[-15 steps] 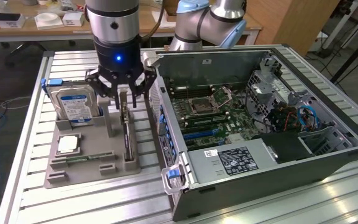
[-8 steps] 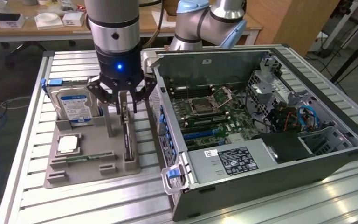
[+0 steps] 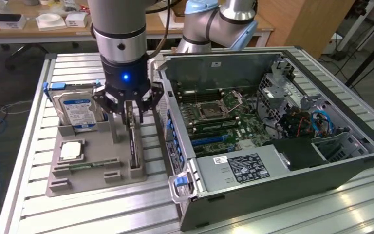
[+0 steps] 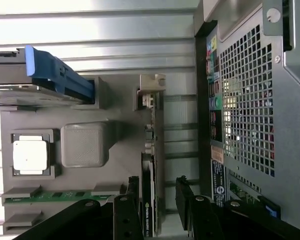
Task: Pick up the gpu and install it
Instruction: 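Pick up the gpu and move the gpu toward the slot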
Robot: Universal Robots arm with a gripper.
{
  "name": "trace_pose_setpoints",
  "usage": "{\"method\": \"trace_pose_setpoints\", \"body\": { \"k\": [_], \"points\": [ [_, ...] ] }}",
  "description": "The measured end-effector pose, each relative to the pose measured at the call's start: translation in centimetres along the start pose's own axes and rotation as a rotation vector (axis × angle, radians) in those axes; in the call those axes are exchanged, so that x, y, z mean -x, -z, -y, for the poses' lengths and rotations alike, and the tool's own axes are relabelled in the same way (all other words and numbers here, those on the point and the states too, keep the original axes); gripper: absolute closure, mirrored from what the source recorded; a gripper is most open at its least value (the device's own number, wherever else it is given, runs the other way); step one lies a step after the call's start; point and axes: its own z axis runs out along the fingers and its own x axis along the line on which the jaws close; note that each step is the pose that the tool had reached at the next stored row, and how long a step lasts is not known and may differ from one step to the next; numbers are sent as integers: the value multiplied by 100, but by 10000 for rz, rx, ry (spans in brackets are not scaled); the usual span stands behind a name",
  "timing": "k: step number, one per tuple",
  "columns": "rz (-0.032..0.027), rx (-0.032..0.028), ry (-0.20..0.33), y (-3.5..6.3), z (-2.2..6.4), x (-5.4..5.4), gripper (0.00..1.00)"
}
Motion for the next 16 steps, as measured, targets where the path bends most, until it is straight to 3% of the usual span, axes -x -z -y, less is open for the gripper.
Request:
{"method": "trace_pose_setpoints", "body": {
  "k": [16],
  "points": [
    [9,-110,3,-266,72,-54,57]
  ]
}}
